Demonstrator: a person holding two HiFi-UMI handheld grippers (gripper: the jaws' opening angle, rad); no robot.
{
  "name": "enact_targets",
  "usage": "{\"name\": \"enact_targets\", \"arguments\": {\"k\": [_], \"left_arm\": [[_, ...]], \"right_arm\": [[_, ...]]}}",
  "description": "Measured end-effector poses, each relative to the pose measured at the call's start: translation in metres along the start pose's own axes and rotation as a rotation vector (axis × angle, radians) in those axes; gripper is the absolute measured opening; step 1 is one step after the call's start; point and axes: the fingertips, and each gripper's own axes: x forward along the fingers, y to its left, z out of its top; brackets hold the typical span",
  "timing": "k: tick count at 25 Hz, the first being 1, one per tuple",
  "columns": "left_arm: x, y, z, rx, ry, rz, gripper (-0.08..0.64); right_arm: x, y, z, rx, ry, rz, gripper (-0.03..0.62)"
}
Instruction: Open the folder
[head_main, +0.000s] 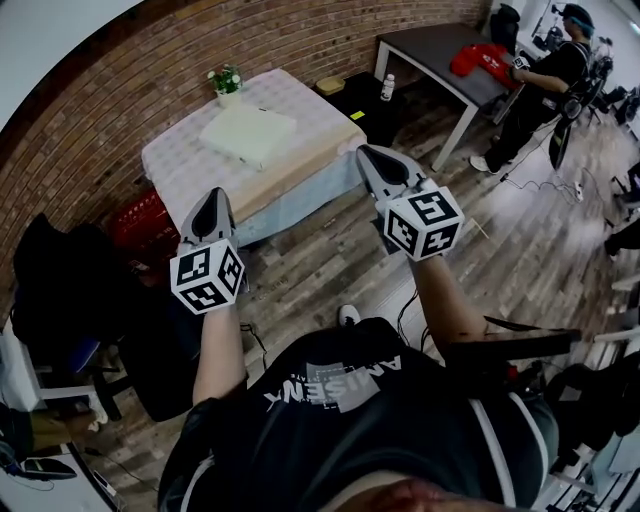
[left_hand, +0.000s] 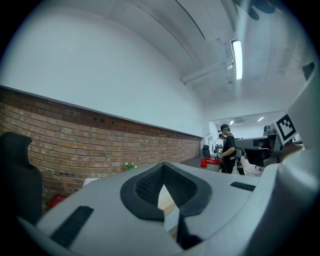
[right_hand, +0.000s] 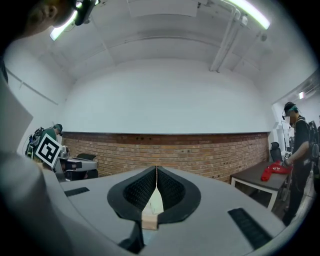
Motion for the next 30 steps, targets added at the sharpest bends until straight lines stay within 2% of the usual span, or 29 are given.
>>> {"name": "enact_targets", "arguments": {"k": [15,30], "left_arm": [[0.101,-0.032,-0.007,0.025,0.054,0.083,0.011],[0.155,-0.053,-0.016,0.072,0.089,0.14,0.011]], "right_arm": [[0.055,-0.108,-0.008,0.032,-0.016,0.083,0.041],[0.095,-0.166,-0.025,0.058,-0.022,0.159,0.041]]}}
